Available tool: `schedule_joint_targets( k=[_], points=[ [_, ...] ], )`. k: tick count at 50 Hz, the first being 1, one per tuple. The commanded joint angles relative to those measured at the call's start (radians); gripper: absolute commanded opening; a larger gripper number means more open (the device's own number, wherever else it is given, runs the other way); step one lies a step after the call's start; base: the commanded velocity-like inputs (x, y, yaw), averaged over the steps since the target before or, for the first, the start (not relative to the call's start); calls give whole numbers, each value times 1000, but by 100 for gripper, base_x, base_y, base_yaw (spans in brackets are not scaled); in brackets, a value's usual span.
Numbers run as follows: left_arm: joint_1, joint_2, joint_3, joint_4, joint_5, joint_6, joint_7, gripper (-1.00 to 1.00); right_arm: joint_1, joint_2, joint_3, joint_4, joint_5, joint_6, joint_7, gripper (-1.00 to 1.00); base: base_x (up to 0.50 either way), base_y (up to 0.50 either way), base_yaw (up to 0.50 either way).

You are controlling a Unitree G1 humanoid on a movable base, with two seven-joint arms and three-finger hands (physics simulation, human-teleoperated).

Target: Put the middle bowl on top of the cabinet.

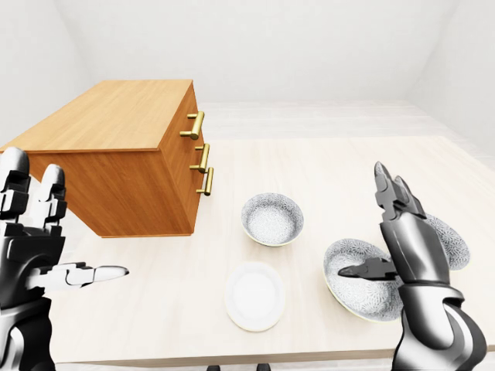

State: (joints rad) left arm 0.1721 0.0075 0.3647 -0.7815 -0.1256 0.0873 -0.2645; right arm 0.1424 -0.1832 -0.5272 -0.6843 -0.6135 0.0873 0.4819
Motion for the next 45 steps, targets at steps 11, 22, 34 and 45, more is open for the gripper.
schedule_joint_targets(
  k=[11,22,34,45],
  points=[
    [2,-6,8,-29,-5,0,0,100,-13,-115,-136,238,-372,-93,7,100,0,0,0],
    [-1,-6,-1,-45,2,0,5,100,-11,-138,-194,269,-403,-130,25,100,0,0,0],
    [-6,-3,-3,-58,7,0,8,100,-34,-190,-267,291,-384,-121,86,100,0,0,0],
    [-3,-6,0,-64,5,0,3,100,-102,-289,-287,413,-351,-100,102,100,0,0,0]
  ],
)
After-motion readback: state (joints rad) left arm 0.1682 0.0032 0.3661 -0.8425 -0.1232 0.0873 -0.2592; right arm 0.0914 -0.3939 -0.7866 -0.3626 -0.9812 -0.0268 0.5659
